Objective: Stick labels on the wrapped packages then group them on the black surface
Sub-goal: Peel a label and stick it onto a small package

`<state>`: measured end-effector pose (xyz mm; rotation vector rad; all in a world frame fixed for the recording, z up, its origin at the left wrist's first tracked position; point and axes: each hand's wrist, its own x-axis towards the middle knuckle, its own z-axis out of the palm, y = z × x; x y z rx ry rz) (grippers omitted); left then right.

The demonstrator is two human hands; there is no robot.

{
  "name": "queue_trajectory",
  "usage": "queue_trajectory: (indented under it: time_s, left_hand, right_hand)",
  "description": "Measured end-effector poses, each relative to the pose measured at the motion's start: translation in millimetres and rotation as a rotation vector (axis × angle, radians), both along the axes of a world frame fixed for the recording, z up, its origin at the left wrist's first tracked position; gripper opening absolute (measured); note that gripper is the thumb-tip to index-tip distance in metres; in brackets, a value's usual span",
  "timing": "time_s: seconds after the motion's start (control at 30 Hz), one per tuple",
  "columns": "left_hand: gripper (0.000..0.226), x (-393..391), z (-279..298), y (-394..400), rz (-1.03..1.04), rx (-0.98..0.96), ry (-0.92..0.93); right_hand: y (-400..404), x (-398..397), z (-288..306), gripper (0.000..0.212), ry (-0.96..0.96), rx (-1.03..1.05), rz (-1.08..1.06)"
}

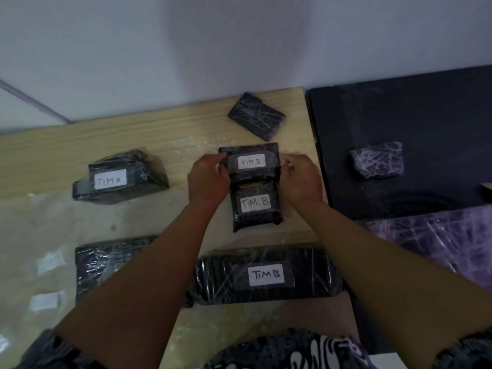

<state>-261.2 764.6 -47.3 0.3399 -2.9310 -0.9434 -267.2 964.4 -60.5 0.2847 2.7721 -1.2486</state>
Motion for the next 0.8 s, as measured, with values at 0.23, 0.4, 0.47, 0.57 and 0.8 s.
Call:
queue_trajectory:
  time_s: [0.23,0.4,0.47,0.57,0.8]
  left_hand:
    - [0.03,24,48,-3,-0.07,0.018,0.114]
    - [0.033,54,77,-36,-0.029,-0.045,0.184]
    - [0.034,68,88,-56,0.004,-0.099,0.205]
    - [0.034,96,106,-87,0.039,-0.144,0.238]
    - [0.033,181,130,-165,0.136,-0.216,0.33]
  right_hand:
    - [-19,11,42,0.03,0.104,0.008,0.178]
    - [-56,23,76,0.032,0.228,-0.017,0.273]
    - [-74,30,90,0.032,0.269,-0.013,0.33]
    - [-102,47,105,0.032,0.309,-0.028,0.42]
    - [-185,103,128,0.031,0.4,-0.006,0.542]
